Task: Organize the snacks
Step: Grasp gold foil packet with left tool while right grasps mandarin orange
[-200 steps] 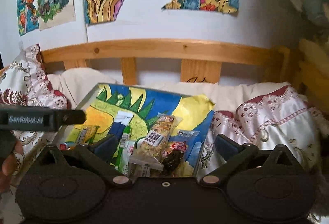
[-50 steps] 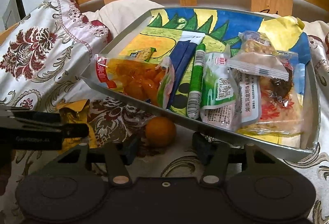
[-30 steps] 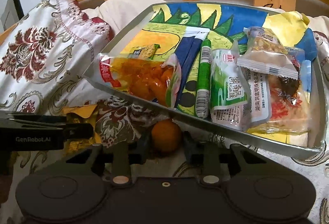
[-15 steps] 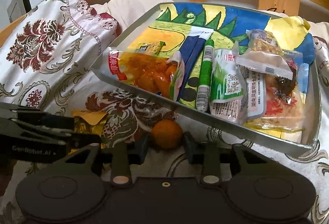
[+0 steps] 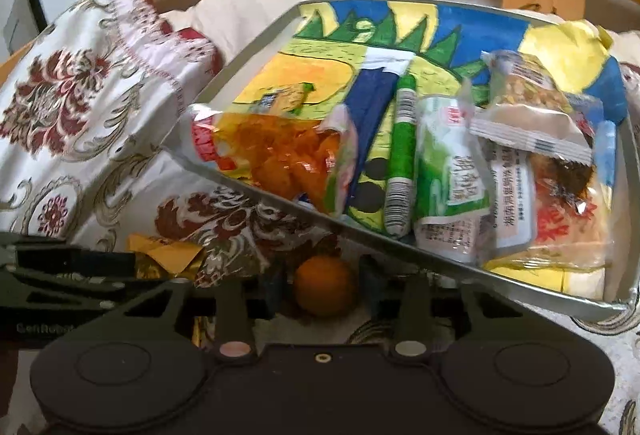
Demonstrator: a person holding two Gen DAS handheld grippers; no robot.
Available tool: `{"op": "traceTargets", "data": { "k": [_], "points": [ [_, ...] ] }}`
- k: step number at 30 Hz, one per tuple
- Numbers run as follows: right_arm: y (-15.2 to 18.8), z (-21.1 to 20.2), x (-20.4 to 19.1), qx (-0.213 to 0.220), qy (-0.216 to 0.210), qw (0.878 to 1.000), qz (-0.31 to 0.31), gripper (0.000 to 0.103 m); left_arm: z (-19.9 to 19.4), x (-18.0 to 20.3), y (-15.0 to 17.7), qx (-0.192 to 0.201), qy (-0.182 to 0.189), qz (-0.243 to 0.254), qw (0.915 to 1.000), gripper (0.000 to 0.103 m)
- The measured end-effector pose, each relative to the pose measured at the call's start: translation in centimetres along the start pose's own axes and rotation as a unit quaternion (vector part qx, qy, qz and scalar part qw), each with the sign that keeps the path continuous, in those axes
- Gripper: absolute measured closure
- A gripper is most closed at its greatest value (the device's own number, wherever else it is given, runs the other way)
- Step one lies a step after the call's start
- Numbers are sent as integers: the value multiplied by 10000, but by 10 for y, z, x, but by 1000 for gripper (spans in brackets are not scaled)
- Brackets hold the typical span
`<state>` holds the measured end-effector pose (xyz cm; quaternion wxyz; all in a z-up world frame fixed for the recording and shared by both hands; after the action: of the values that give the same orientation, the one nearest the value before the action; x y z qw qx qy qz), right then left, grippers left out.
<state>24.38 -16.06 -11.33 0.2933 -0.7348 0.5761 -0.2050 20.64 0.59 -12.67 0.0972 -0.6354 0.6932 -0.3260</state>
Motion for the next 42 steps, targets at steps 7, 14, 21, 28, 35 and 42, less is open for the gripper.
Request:
{"op": "traceTargets", "data": {
  "k": [7,14,21,28,35,42],
  "points": [
    [7,-11,-3,88,-23,9997,-248,68,-6,4,7,-66,207,114,9997,51],
    [13,-24,-6,100,-84,9991,-413,68,-15,11,15,-171,375,124,9991,53],
    [25,-39,-16,31,-191,9974,-700,68,-22,16,26,-341,548,150,9978,54],
    [27,-49,-17,-1,-180,9971,-742,68,-30,19,28,-345,554,168,9977,57],
    [31,-54,-18,-111,-188,9968,-770,68,-25,12,36,-723,681,-209,9948,50],
    [41,-54,-15,-285,-170,9964,-783,68,-24,21,43,-980,695,-342,9922,29]
  ]
}}
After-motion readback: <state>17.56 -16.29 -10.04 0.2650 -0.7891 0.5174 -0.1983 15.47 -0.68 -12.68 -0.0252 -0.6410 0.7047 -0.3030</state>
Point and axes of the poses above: each gripper's, at about its wrist camera, not at the fingertips, and z roughly the way its jaws point, x to its right, y to its underside, the point moved 7 cm from there along z, roughly the way its jaws point, and after that the axes turned 9 degrees about y, right-handed, at the moved point
